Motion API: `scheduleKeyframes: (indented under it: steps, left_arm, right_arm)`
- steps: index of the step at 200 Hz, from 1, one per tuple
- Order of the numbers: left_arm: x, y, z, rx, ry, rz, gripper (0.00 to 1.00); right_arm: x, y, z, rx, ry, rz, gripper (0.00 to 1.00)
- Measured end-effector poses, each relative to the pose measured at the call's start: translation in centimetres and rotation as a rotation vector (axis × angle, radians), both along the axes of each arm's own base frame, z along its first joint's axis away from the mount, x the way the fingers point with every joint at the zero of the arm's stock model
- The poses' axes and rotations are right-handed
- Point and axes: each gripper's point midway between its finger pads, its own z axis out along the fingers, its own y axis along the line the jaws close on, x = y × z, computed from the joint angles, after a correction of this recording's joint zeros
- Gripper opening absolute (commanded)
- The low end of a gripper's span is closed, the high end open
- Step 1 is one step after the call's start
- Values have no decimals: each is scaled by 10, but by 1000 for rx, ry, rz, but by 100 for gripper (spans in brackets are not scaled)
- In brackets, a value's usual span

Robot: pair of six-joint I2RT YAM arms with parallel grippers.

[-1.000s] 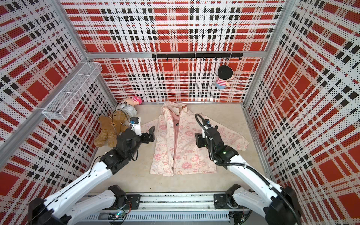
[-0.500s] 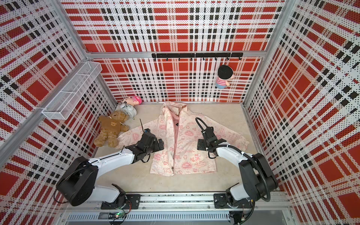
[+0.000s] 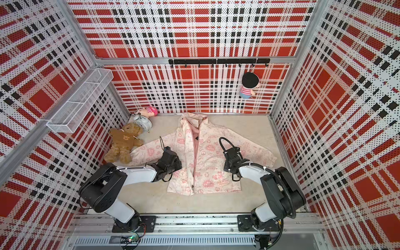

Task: Unzip the jacket
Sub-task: Smooth out the jacket at the center of the board.

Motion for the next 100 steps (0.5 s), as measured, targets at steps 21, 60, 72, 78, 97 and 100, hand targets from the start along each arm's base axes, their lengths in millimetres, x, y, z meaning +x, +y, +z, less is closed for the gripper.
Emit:
scheduleKeyframes:
  steps: [21,60,72,78,97,100]
  left_arm:
    - [-7,-1,-2,-20,10,6,0]
    - [-41,8,1,-31,48,4,0]
    - [-55,15,2,-23,74,11,0]
    - [-63,19,3,-15,88,13,13]
    - [-77,30,16,5,97,30,58]
    - [-78,32,18,9,94,33,62]
  right_arm:
    - [-16,-8,1,6,8,-29,14]
    - [-50,-26,10,6,38,-85,33]
    - [-55,-30,21,14,22,-102,47]
    - [-56,-32,28,18,11,-109,54]
    - [-54,-32,56,39,-52,-98,69]
    - [-53,-31,63,41,-65,-91,71]
